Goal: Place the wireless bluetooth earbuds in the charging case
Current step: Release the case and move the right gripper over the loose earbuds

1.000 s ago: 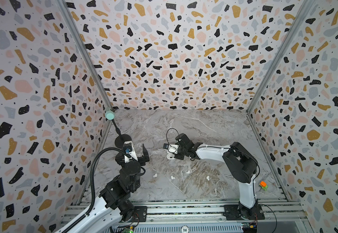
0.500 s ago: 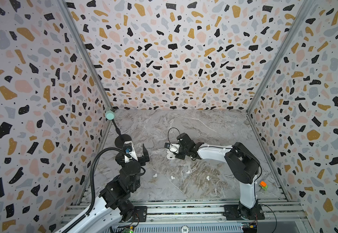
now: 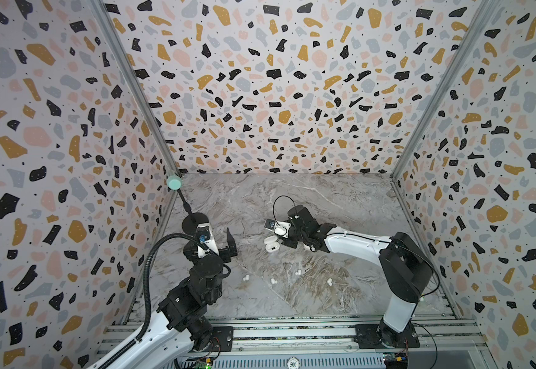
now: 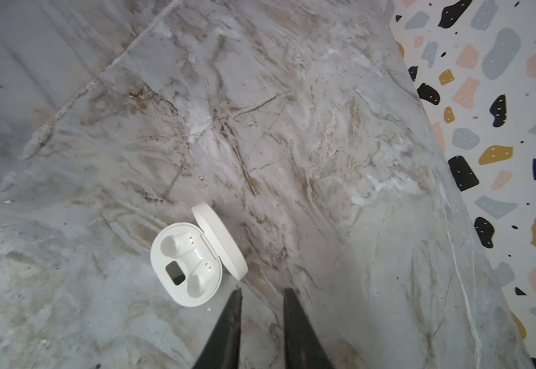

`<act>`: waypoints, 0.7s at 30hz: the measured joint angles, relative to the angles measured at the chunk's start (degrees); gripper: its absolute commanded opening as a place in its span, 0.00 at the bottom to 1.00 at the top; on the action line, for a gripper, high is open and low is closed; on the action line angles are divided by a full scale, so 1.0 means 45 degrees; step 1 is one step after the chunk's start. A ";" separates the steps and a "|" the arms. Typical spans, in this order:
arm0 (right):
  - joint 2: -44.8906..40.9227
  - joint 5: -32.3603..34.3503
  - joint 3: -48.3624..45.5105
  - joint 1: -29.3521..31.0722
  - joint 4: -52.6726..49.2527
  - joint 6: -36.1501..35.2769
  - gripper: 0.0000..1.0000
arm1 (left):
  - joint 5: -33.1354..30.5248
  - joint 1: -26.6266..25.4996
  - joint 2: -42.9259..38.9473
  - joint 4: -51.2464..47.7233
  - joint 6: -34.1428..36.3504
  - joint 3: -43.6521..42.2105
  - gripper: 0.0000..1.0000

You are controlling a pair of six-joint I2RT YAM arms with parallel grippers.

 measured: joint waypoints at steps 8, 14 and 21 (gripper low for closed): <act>-0.2079 0.0573 -0.1297 0.0602 0.0685 0.1073 0.83 | 0.0272 0.0058 -0.0049 0.0000 -0.0005 0.0000 1.00; -0.3536 0.1656 -0.2181 0.1209 0.1219 0.2268 0.99 | 0.0432 0.0102 -0.0398 0.0005 -0.0068 0.0000 1.00; -0.4770 0.3366 -0.2390 0.2754 0.0393 0.4541 0.99 | 0.0306 0.0112 -0.0539 -0.0539 -0.0617 0.0243 1.00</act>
